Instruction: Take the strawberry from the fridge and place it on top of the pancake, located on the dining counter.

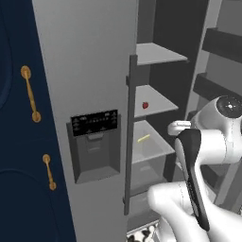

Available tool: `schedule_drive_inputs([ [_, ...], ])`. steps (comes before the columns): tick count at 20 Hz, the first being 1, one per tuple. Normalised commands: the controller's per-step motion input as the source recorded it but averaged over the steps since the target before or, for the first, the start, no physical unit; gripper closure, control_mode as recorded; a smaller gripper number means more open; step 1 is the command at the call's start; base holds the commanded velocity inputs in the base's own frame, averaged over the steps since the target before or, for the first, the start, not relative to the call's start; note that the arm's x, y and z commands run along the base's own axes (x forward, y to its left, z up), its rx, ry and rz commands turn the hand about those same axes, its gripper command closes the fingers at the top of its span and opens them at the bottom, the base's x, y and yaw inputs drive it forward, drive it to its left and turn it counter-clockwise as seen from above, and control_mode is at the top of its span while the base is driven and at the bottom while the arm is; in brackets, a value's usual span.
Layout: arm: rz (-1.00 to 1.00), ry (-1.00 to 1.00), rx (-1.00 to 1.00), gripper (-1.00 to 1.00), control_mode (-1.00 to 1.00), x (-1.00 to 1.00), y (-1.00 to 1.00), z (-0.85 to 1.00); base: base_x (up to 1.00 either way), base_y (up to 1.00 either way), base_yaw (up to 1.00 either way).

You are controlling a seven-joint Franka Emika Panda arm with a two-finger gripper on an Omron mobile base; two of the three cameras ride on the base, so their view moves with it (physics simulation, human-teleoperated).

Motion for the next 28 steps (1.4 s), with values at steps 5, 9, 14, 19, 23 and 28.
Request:
schedule_drive_inputs([
  [5,0.00,0.00,0.00,-1.00,1.00,0.00,0.00,0.00,0.54,0.09,-0.11],
  [9,0.00,0.00,0.00,-1.00,1.00,0.00,0.00,0.00,0.35,-0.11,-0.06],
  [14,0.00,0.00,0.00,-1.00,1.00,0.00,0.00,0.00,0.26,-0.07,0.06],
  [19,0.00,0.00,0.00,-1.00,1.00,0.00,0.00,0.00,0.30,-0.17,0.18],
  [23,0.00,0.00,0.00,-1.00,1.00,0.00,0.00,0.00,0.26,-0.32,0.20],
  [28,0.00,0.00,0.00,-1.00,1.00,0.00,0.00,0.00,0.35,-0.25,0.17],
])
